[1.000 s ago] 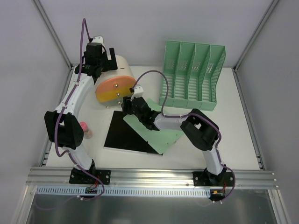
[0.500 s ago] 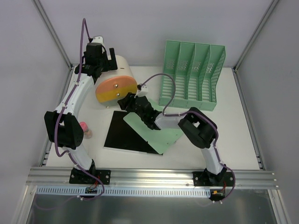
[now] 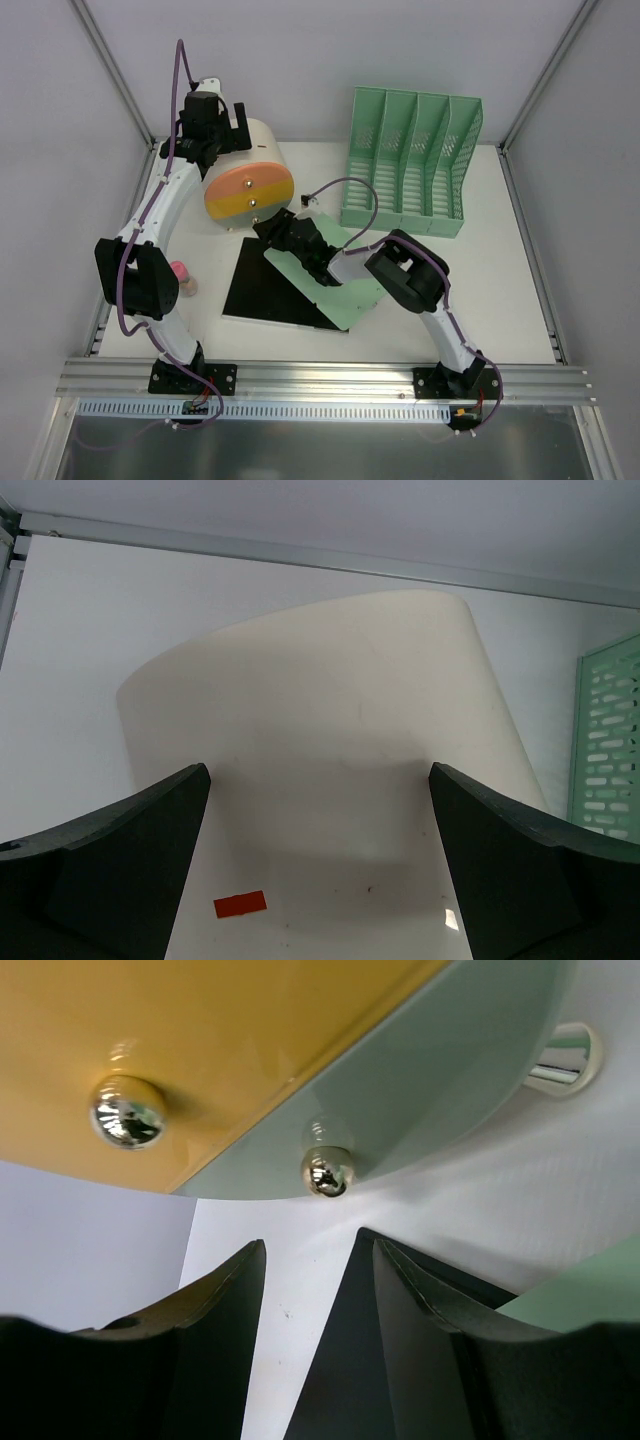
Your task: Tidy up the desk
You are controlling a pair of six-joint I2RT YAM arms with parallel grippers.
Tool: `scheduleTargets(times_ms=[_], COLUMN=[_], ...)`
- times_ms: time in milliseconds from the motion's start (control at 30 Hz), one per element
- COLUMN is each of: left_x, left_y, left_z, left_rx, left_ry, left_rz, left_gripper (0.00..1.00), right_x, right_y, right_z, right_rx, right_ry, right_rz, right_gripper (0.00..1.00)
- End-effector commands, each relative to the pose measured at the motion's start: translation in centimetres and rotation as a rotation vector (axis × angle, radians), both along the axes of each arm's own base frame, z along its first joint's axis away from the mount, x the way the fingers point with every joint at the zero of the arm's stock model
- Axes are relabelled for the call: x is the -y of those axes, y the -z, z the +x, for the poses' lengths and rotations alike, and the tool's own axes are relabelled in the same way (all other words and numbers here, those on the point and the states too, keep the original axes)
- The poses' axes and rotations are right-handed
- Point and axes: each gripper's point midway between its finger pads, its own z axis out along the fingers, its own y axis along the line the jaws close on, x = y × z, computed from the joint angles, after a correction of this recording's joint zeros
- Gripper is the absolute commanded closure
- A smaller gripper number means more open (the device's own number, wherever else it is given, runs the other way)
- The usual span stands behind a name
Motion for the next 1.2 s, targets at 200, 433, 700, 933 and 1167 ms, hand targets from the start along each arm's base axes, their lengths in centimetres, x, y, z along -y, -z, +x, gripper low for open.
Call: scheduleTargets(times_ms=[200, 433, 700, 933, 1167], left_x=[-0.3, -0.2, -0.2, -0.1, -0.2], left_y=[3.6, 3.6, 3.6, 3.7, 3.8], left_z=[-2.1, -2.1, -2.1, -2.0, -2.0], left_rx=[-0.139, -0.141, -0.139, -0.139, -0.142], left_ry=[0.013, 0.013, 0.014, 0.017, 0.014], left_rz=[0.04, 0.038, 0.039, 0.036, 0.035], left_gripper=[0.06, 0.06, 0.06, 0.06, 0.06], right_x=[-1.3, -1.4, -1.5, -1.5, -1.6], right_y=[-2.6, -2.5, -1.8, -1.9, -1.8], right_z=[2.1, 2.8, 3.3, 3.8, 4.4], right_rx=[0.039, 0.043, 0.032, 0.04, 0.04], right_ry=[0.067, 0.081, 0.1, 0.113, 0.118], right_rz=[0.111, 0.105, 0.088, 0.083, 0.073], right_gripper=[0.49, 0.49, 0.49, 0.5, 0.5])
